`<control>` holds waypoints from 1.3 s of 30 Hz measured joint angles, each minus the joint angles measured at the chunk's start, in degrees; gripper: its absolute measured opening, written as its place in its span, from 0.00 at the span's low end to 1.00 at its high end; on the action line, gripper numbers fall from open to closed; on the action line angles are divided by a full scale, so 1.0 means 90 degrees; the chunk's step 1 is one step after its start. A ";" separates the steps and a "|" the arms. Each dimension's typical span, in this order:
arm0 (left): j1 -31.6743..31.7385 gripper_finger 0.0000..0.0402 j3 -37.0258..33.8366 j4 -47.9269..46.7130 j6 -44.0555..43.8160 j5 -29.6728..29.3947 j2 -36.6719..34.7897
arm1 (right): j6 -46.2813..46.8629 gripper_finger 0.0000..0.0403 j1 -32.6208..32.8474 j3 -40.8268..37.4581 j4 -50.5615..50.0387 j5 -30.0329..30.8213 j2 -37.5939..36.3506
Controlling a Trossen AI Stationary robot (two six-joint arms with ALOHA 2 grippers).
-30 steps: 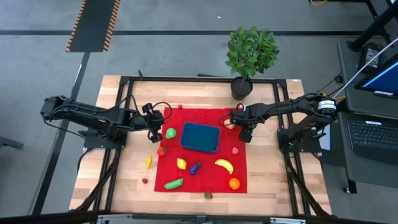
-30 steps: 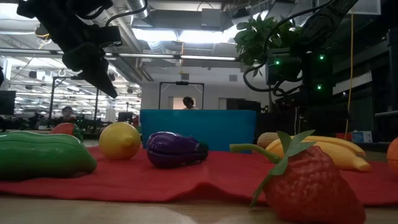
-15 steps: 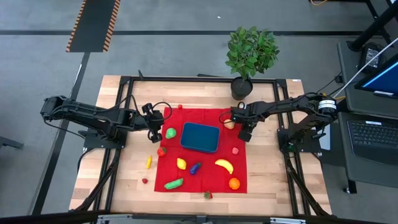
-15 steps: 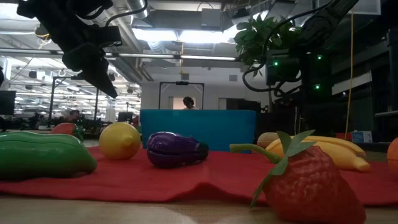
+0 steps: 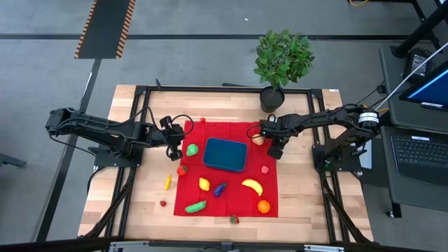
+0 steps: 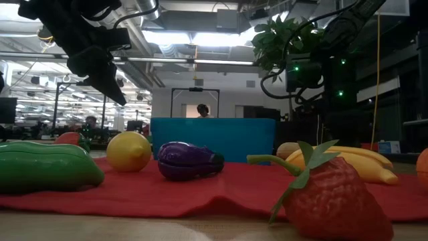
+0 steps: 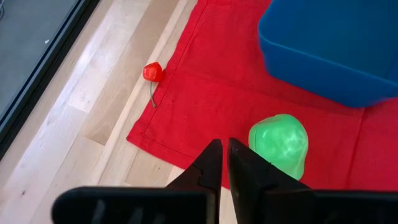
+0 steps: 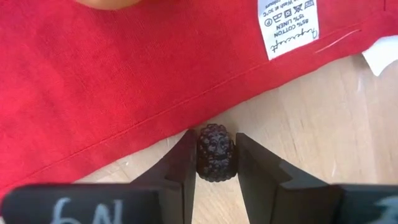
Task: Pick and placing Produce into tupperware
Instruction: Put the blackberry into the blue bin
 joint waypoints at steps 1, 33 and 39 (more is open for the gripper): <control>-0.0002 0.03 0.0000 0.0000 0.0000 0.0000 0.0000 | -0.0002 0.23 0.0000 0.0002 -0.0001 -0.0002 -0.0028; -0.0123 0.13 -0.0003 0.0432 0.0519 -0.0010 -0.0028 | -0.0347 0.23 -0.0041 -0.1574 0.2165 0.0029 -0.4914; -0.0443 0.10 -0.0428 0.2041 0.1189 0.0002 -0.0469 | -0.0791 0.23 0.0067 -0.2294 0.3182 -0.0275 -0.5689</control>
